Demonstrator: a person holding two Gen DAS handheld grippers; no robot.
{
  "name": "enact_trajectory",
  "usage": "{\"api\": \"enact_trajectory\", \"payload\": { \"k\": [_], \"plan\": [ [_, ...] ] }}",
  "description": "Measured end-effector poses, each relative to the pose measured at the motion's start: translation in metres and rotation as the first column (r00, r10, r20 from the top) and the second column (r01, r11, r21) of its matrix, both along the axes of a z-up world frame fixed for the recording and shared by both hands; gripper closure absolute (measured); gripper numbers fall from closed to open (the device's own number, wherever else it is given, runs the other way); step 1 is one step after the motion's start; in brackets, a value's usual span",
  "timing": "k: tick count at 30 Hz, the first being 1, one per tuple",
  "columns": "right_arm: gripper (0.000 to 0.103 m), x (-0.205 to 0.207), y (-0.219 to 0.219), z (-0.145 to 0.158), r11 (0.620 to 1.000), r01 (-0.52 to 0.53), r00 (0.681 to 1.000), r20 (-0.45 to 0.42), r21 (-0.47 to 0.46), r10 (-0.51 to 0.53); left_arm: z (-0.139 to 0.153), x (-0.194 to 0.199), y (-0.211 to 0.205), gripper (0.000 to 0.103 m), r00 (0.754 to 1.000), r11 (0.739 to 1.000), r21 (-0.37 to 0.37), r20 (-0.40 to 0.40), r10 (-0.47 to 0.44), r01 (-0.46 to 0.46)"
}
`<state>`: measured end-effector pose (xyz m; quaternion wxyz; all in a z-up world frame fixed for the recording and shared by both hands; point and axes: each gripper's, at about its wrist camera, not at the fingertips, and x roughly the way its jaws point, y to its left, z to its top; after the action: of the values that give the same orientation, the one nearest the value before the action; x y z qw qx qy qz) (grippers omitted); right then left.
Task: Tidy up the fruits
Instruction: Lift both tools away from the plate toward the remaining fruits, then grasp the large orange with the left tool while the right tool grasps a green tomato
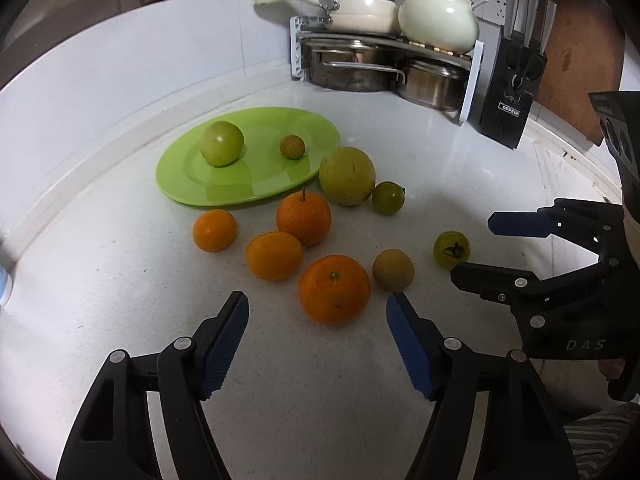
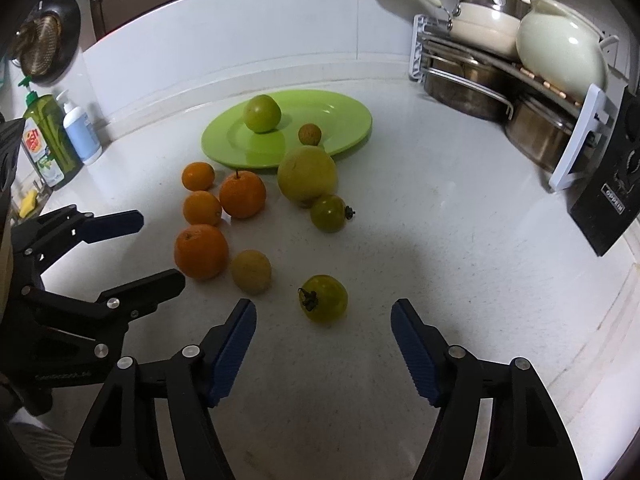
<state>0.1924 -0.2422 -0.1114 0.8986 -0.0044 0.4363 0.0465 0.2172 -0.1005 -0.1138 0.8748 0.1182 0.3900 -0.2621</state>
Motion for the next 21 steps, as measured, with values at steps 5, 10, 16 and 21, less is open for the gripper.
{"api": "enact_trajectory", "payload": {
  "k": [5, 10, 16, 21],
  "plan": [
    [0.040, 0.008, -0.003, -0.005, 1.000, -0.001, 1.000, -0.020, 0.024, 0.002, -0.002, 0.007, -0.008, 0.037, 1.000, 1.000, 0.009, -0.006, -0.010, 0.010],
    [0.046, 0.015, -0.004, -0.010, 0.999, -0.003, 0.999, -0.041, 0.037, 0.005, -0.004, 0.012, -0.010, 0.043, 1.000, 1.000, 0.001, -0.022, -0.019, 0.019],
    [0.054, 0.019, -0.005, -0.015, 0.998, -0.018, 0.998, -0.061, 0.053, 0.021, -0.007, 0.015, -0.016, 0.050, 0.999, 0.999, -0.002, -0.038, -0.034, 0.034],
    [0.060, 0.022, -0.006, -0.016, 0.998, -0.023, 0.997, -0.068, 0.055, 0.027, -0.008, 0.017, -0.018, 0.058, 0.998, 0.999, -0.005, -0.049, -0.036, 0.036]
  ]
}}
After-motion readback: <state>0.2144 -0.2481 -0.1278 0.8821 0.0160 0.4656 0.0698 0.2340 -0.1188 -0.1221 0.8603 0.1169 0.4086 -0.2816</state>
